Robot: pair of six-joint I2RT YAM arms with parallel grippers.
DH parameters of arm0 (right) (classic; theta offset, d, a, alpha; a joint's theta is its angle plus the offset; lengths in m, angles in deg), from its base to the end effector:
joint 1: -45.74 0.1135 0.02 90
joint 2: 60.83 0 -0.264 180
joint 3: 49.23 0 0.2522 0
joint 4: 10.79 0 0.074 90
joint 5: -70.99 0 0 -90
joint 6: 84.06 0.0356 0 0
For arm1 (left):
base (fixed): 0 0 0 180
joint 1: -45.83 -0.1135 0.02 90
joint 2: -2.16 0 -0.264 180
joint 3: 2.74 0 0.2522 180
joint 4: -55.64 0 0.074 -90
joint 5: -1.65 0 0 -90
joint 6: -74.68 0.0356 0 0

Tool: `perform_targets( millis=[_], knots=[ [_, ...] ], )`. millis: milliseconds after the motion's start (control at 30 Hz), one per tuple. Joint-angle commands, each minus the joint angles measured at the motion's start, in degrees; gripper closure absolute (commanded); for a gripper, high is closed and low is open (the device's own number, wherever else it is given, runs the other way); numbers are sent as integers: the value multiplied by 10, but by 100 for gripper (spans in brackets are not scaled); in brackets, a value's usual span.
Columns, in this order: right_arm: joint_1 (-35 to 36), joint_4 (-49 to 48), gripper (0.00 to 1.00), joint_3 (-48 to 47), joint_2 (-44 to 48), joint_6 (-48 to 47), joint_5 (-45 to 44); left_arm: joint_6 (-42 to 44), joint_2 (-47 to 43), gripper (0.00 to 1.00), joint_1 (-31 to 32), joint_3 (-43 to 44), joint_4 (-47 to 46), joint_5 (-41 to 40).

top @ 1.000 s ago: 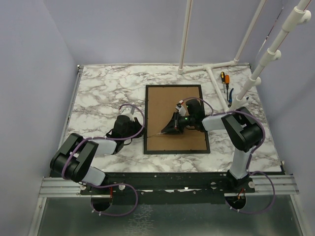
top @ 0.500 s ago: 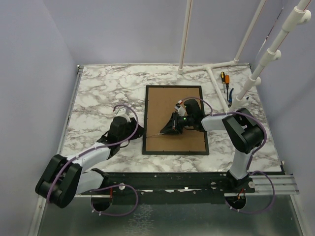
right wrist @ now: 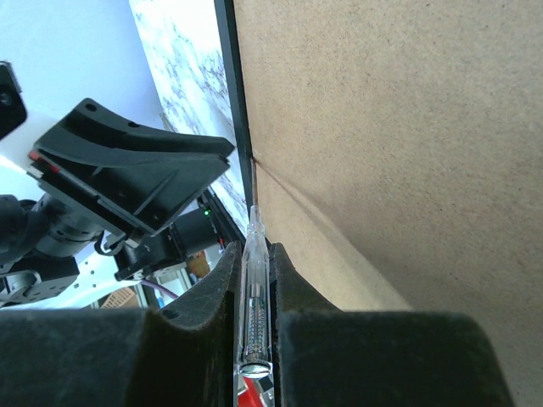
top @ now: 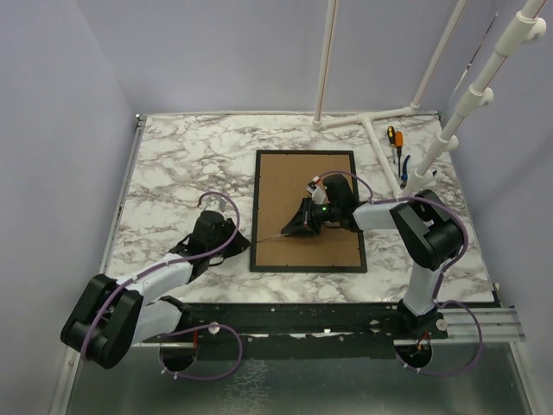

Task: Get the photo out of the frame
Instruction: Release the photo frame item from the photo frame.

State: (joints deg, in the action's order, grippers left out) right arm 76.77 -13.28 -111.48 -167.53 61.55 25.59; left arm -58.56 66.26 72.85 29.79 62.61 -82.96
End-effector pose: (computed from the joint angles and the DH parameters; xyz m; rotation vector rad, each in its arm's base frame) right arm 0.2868 0.2017 0.1233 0.0890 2.6369 1.5680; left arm 0.1812 -0.0962 0.1508 -0.2791 2.3372 -0.7432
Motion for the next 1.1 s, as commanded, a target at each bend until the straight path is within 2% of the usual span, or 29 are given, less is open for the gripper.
perform_targets(
  millis=[0,200,533,1067],
  knots=[
    [8,41,99,-4,4,-11,-31,-13,34,78,1,-14,-39,48],
    [8,41,100,-3,4,-9,-31,-19,56,82,1,-25,-72,63],
    [8,97,99,-16,27,-15,-52,-40,74,100,12,-40,-119,87],
    [39,301,99,-102,75,-27,-135,-86,125,100,94,-28,-174,42]
  ],
)
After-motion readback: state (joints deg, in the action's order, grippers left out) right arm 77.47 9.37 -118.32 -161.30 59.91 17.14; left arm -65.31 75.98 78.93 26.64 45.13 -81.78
